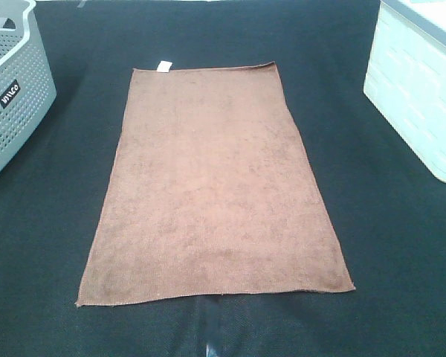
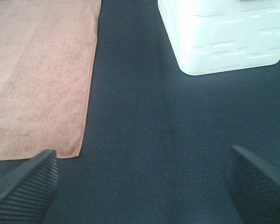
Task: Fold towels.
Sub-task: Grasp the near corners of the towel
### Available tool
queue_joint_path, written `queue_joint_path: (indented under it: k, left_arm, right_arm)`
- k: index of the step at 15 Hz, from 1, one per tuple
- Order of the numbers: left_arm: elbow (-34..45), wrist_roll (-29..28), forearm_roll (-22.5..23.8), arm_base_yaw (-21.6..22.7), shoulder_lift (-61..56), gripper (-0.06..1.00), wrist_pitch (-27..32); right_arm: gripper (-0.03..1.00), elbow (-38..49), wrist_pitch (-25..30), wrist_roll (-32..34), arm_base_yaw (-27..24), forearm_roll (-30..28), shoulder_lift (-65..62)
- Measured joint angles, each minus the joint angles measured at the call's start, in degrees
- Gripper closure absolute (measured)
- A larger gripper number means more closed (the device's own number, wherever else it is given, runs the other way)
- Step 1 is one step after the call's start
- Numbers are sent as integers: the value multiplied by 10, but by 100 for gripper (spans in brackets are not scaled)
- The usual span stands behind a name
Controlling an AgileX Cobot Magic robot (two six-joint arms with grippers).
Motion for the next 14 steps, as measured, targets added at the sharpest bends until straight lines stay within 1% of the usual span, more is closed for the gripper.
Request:
queue_joint_path:
  k: [14]
  left_arm:
    - [0, 0, 0, 0, 0, 21, 0]
  right_arm:
    - [6, 0, 0, 0, 0, 0, 0]
